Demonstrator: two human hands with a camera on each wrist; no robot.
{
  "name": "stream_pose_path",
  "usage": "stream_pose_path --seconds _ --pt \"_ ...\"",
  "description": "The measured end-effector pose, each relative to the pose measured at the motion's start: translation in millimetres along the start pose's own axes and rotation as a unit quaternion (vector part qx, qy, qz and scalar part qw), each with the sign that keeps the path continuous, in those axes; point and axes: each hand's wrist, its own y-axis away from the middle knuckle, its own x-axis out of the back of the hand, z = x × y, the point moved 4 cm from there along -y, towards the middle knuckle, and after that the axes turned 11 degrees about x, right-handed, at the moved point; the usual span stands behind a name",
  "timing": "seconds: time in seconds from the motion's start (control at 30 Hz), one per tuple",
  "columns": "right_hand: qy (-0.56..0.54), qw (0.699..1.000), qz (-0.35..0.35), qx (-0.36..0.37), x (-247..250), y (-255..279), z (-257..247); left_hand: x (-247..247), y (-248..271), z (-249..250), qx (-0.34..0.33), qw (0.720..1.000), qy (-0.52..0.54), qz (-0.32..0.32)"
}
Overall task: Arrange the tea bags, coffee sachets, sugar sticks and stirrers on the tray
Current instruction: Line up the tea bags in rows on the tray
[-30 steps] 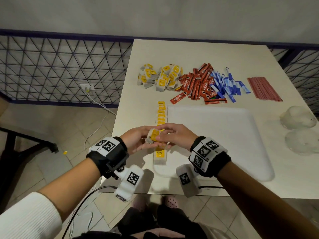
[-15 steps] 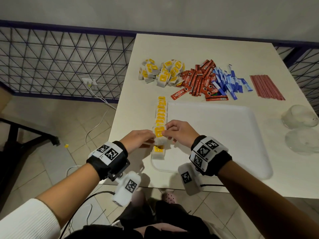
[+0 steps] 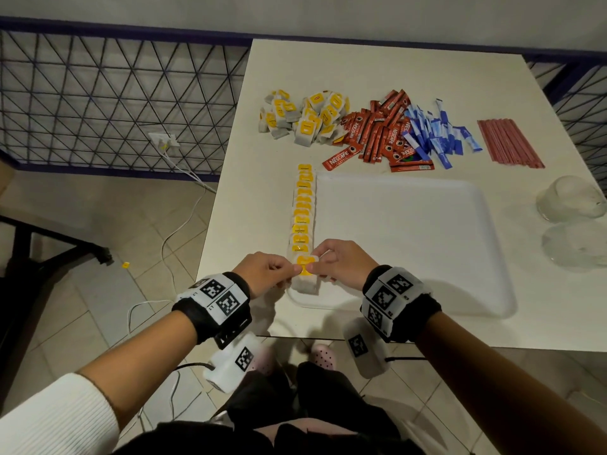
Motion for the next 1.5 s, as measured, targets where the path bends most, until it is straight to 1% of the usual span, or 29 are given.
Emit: stream_pose_path --seconds 0.1,0.2,0.3,0.4,0.47,0.5,0.53,0.6,0.7,0.77,0.97,1.13,1.27,1.4,1.5 --pt "0.045 0.999 -0.007 -0.016 -6.0 -1.2 10.6 -5.3 0.5 -7.2 0.006 0.999 -0.053 0.0" --pt "0.102 0.995 -0.003 -0.018 -11.7 -4.0 18.8 -6.8 -0.5 -13.2 0.015 0.998 -0.064 0.0" --pt "0.143 0.99 0.001 -0.006 -11.1 -3.3 17.3 -3.6 0.5 -9.6 0.007 0.997 -0.075 0.016" --pt "0.168 0.986 0.018 0.005 -6.8 -4.9 13.4 0.4 -2.9 -4.0 -0.003 0.994 -0.094 0.05" --pt "0.171 0.985 0.023 -0.004 -6.8 -7.2 13.4 1.9 -3.5 -1.4 0.0 0.994 -0.083 0.069" --pt "0.167 0.985 0.027 -0.012 -7.8 -9.7 13.3 3.2 -4.0 -0.4 0.007 0.994 -0.089 0.068" --pt "0.153 0.987 0.045 -0.028 -15.9 -14.8 13.1 9.2 -8.8 -3.7 0.01 0.991 -0.122 0.047" --pt "0.139 0.988 0.048 -0.036 -16.1 -14.8 12.6 4.2 -8.9 -2.1 0.027 0.983 -0.177 0.032" --pt "0.119 0.991 0.042 -0.045 -16.5 -14.7 15.2 -2.2 -11.6 1.7 0.037 0.968 -0.249 0.021" --pt "0.117 0.991 0.045 -0.04 -17.2 -14.9 14.5 -3.5 -14.6 1.4 0.046 0.961 -0.273 0.02" --pt "0.091 0.992 0.076 -0.042 -16.4 -12.9 15.1 -3.7 -18.3 -0.6 0.045 0.96 -0.276 0.012" --pt "0.098 0.99 0.092 -0.052 -6.1 -12.2 5.9 4.9 -18.4 1.8 0.035 0.964 -0.265 -0.003" --pt "0.1 0.985 0.132 -0.055 25.7 -21.9 -18.3 32.7 -19.3 20.2 0.016 0.966 -0.26 0.006" --pt "0.112 0.978 0.168 -0.049 59.0 -41.9 -43.8 72.2 -30.6 52.2 -0.015 0.968 -0.249 0.04" --pt "0.099 0.976 0.189 -0.047 75.3 -59.3 -55.9 97.3 -43.4 74.5 -0.036 0.971 -0.229 0.064"
